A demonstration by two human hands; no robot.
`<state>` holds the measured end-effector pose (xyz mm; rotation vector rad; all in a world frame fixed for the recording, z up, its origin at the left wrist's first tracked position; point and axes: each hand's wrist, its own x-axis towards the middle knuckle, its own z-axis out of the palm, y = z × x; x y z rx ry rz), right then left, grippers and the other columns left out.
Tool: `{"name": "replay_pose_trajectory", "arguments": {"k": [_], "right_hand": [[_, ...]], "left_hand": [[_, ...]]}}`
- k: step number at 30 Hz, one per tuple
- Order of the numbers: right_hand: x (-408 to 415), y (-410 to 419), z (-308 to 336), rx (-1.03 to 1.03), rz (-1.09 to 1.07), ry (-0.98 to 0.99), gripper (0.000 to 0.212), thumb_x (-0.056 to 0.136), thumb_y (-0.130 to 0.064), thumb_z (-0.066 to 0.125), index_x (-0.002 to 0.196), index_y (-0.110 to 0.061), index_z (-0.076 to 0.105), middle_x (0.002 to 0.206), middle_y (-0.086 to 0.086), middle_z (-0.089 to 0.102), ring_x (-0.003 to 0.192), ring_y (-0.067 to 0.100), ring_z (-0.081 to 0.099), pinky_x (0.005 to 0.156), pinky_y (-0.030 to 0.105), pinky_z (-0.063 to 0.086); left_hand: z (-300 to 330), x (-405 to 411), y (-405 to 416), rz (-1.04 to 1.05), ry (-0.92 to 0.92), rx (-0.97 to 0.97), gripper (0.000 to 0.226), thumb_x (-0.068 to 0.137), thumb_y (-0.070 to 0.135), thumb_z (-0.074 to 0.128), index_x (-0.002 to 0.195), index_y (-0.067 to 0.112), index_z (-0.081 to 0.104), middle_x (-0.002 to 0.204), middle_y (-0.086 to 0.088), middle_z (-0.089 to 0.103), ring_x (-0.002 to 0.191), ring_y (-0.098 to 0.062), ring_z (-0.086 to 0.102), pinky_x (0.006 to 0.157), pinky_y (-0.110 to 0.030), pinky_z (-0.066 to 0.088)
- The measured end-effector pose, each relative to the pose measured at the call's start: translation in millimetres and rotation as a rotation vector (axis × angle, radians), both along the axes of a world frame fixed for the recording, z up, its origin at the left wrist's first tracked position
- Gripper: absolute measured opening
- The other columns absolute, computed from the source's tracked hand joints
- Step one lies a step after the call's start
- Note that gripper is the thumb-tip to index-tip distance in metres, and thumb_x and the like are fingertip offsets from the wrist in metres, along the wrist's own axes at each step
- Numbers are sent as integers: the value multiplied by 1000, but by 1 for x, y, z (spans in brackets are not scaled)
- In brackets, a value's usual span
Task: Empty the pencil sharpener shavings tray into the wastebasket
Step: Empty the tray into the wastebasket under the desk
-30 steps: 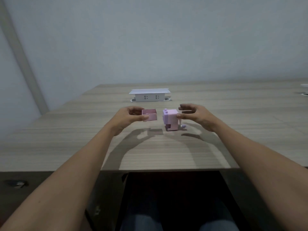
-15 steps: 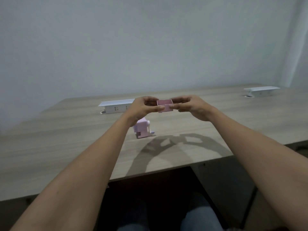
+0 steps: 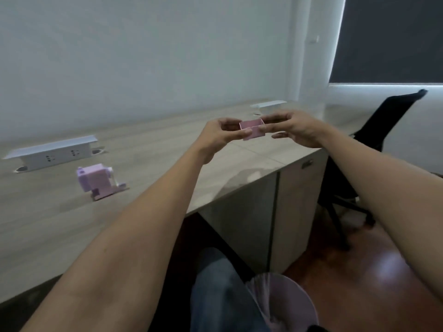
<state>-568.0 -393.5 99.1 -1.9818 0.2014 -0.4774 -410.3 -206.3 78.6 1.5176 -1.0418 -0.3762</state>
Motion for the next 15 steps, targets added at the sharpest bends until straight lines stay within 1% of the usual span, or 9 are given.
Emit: {"name": "replay_pose_trajectory", "arguments": {"k": [1,3,6,8,9,11,13,15], "right_hand": [[-14,-10,-4,3,-33,7,54,70,-31,86,121,-20,74,126,-4,74,125,14,62,104,37,45],[-39,-27,-15,22,-82,33,48,73,-27,84,119,-20,74,125,-4,74,123,12,63,103,35,45],[-73,-46,-42,87,-131,76,45,75,-20,83,119,-18,73,123,0,74,117,12,66,102,34,48],[-92,-58,-65,159,-167,93,40,79,-14,81,118,-16,72,121,5,74,112,14,68,100,31,50],[-102,-64,-78,195,-191,104,37,81,-11,80,117,-17,72,119,4,74,112,14,68,99,30,50],[-117,-72,-107,252,-224,136,42,77,-14,82,118,-17,72,118,2,75,115,16,68,100,31,51],[-129,-75,-139,312,-234,174,50,69,-18,86,117,-16,73,119,5,75,113,17,69,98,31,51],[-134,-75,-171,375,-241,204,47,66,-16,86,112,-16,74,117,9,74,105,16,69,92,28,49]], "left_hand": [[-5,-11,-13,-22,10,4,59,77,20,90,129,2,68,113,-7,78,103,-15,73,97,-26,55],[-17,-30,-36,-63,26,17,59,77,20,90,128,3,67,113,-7,77,106,-17,73,98,-27,55],[-45,-55,-65,-126,64,47,55,78,14,89,126,0,67,114,-10,77,102,-16,73,93,-23,56],[-66,-70,-82,-136,90,51,62,75,15,91,129,-4,66,116,-13,76,101,-17,73,92,-23,56],[-78,-79,-88,-141,93,58,65,74,16,91,130,-5,65,116,-12,76,100,-16,73,90,-21,57],[-103,-96,-97,-152,82,92,63,77,16,89,131,-4,64,115,-9,74,99,-13,72,86,-15,56],[-134,-109,-101,-164,88,140,65,79,20,88,135,0,62,120,-8,73,107,-15,71,88,-17,56],[-166,-115,-100,-166,123,191,69,78,22,89,137,1,61,124,-8,72,112,-16,69,89,-18,56]]}}
